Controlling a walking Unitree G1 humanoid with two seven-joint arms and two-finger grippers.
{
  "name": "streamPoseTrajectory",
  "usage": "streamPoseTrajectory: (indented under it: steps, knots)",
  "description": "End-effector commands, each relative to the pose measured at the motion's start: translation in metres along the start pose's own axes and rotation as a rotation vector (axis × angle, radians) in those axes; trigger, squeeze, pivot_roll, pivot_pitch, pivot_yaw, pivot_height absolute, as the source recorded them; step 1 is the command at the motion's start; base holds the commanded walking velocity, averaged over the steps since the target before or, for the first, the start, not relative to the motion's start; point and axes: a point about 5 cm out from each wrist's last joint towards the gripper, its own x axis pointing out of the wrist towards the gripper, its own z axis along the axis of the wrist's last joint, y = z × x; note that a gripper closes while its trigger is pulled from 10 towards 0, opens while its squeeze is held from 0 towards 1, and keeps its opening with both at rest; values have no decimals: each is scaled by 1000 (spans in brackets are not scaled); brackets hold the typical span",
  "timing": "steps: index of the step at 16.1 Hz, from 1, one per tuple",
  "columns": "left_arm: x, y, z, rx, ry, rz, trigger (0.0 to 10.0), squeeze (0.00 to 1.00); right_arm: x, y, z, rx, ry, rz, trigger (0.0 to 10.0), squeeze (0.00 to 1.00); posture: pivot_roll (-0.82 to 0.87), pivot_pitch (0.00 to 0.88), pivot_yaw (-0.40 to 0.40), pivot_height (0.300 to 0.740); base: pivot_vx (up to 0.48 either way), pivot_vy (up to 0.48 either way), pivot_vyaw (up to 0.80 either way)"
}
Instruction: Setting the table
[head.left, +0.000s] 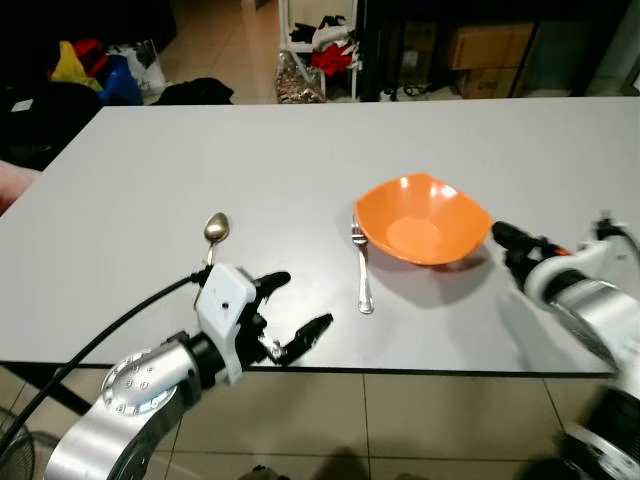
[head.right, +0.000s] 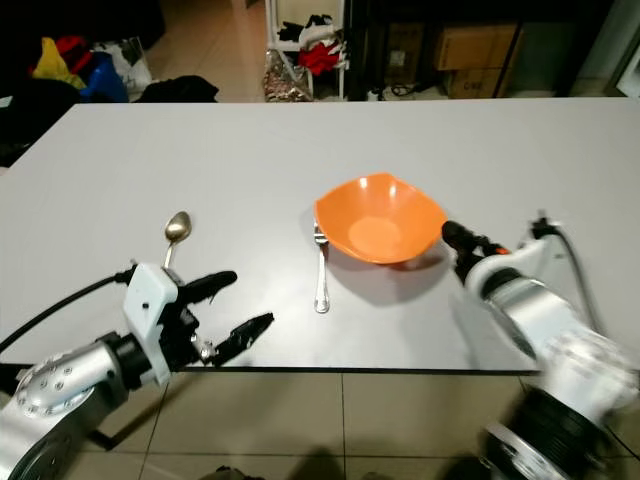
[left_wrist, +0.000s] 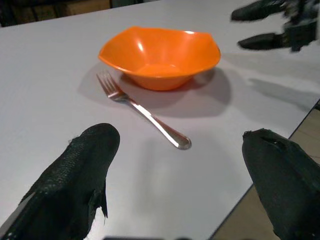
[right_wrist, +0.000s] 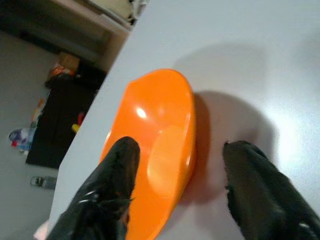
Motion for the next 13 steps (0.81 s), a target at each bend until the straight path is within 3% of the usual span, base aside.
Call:
streamPoseTrajectory:
  steps: [1, 3, 4, 5, 6, 8, 11, 13]
  knots:
    - [-4, 1, 5, 15, -25, 26, 10000, 0, -8, 11, 0, -66, 20, 74, 10000, 1000, -117, 30, 72, 740, 0, 0, 0]
    - [-9, 8, 6, 40, -35, 156, 10000, 0, -21, 28, 14, -287, -93, 155, 10000, 1000, -120, 26, 77, 740, 0, 0, 0]
    - [-12, 21, 5, 56, -29, 328, 10000, 0, -25, 44, 16, -412, -139, 219, 10000, 988, -117, 26, 81, 740, 0, 0, 0]
    - [-16, 33, 7, 69, -48, 494, 10000, 0, -26, 62, 10, -501, -150, 291, 10000, 0, -118, 23, 81, 740, 0, 0, 800]
    - [-21, 40, 11, 70, -77, 621, 10000, 0, -26, 85, -5, -592, -122, 394, 10000, 0, -112, 18, 74, 740, 0, 0, 800]
    - [-23, 35, 18, 90, -113, 663, 10000, 0, -23, 112, -38, -697, -51, 529, 10000, 0, -91, 13, 54, 740, 0, 0, 800]
    - [-22, 27, 22, 105, -128, 692, 10000, 0, -9, 109, -71, -728, 8, 542, 10000, 0, -70, 7, 36, 740, 0, 0, 800]
    - [-29, 24, 17, 117, -97, 753, 10000, 0, 0, 96, -79, -744, -63, 436, 10000, 0, -45, 9, 46, 740, 0, 0, 800]
